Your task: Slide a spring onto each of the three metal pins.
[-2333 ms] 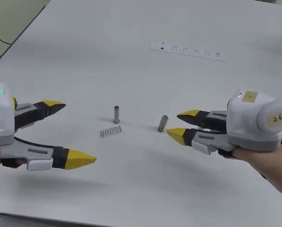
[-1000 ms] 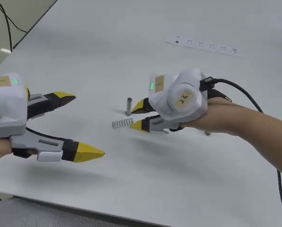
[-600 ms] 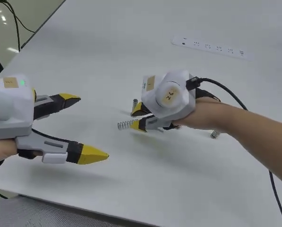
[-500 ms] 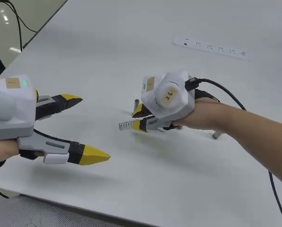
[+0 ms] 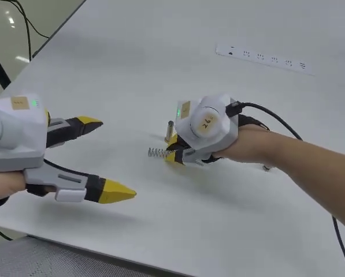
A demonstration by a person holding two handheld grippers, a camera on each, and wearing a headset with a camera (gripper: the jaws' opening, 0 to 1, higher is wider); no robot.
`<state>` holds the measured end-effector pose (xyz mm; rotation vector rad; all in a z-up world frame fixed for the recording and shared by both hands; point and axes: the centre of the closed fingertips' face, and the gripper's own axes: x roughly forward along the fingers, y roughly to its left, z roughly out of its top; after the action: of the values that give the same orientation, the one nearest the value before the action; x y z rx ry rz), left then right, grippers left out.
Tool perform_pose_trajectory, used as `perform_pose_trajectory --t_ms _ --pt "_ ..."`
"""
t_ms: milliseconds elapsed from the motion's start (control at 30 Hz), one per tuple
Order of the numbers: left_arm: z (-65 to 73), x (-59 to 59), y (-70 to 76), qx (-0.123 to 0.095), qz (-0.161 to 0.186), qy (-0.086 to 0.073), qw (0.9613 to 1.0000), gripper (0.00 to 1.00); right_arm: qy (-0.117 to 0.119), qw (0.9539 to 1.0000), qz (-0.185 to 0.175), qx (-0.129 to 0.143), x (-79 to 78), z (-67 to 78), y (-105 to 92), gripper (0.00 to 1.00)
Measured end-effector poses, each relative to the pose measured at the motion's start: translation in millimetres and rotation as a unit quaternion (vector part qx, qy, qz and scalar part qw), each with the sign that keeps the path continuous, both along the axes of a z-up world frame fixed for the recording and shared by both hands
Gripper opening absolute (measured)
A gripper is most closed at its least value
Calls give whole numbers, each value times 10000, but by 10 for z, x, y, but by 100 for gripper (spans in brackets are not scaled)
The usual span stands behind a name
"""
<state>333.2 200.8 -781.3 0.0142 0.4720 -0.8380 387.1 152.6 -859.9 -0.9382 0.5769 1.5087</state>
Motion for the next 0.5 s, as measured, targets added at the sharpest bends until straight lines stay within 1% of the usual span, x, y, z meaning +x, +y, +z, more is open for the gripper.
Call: perform_pose_trajectory --t_ms 33,100,167,300,367,433,500 --pt "3 0 -8 0 -9 -3 10000 98 -51 10000 -3 -7 15 7 -5 8" --pt "9 -1 -22 3 -22 1 10000 98 -49 10000 -22 17 15 31 -11 8" --pt "23 1 -37 0 -41 -15 10000 98 32 9999 -52 88 -12 89 -17 8" --pt "29 15 -69 7 -87 -32 10000 98 -16 9998 -58 204 -38 232 -78 8" --pt "43 27 -107 -1 -128 -40 9999 98 -11 9996 -94 258 -44 302 -126 8" --pt "57 42 -144 -10 -170 -53 9998 98 -75 9996 -103 252 -41 351 -195 8" --pt "60 63 -171 -15 -204 -66 9998 98 -101 9993 -174 322 -29 417 -258 8"
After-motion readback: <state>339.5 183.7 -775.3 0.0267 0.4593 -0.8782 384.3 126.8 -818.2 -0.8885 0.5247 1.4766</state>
